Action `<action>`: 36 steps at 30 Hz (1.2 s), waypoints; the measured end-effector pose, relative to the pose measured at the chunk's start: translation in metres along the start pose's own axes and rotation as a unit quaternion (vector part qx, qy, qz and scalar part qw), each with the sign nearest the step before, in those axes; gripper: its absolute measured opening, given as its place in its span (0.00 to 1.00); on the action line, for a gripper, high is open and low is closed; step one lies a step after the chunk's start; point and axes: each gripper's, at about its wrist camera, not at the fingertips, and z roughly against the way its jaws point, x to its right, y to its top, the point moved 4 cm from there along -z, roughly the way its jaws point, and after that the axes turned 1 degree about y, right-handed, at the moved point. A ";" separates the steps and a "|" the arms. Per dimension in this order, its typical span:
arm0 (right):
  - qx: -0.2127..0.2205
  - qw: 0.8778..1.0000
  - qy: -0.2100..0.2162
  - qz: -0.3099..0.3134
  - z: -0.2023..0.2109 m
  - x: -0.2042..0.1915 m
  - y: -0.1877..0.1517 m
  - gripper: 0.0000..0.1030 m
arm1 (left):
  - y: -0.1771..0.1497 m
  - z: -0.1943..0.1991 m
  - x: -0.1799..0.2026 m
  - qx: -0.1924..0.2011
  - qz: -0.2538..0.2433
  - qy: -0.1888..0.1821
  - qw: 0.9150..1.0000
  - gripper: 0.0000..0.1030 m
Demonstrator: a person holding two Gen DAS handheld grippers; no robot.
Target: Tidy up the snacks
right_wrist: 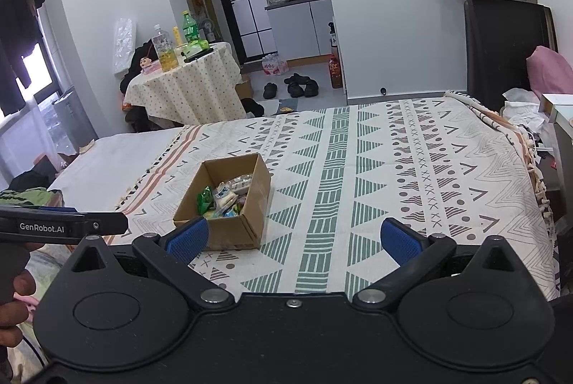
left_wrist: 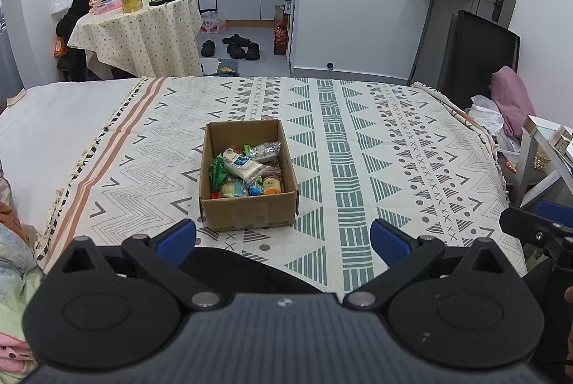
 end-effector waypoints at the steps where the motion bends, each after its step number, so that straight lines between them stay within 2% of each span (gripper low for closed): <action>1: 0.000 1.000 0.000 0.000 0.000 0.000 0.000 1.00 | 0.000 0.000 0.000 0.000 0.000 0.000 1.000 1.00; 36: -0.003 1.000 0.001 0.008 -0.002 -0.008 0.008 1.00 | 0.006 0.004 -0.008 0.004 -0.002 0.000 1.000 1.00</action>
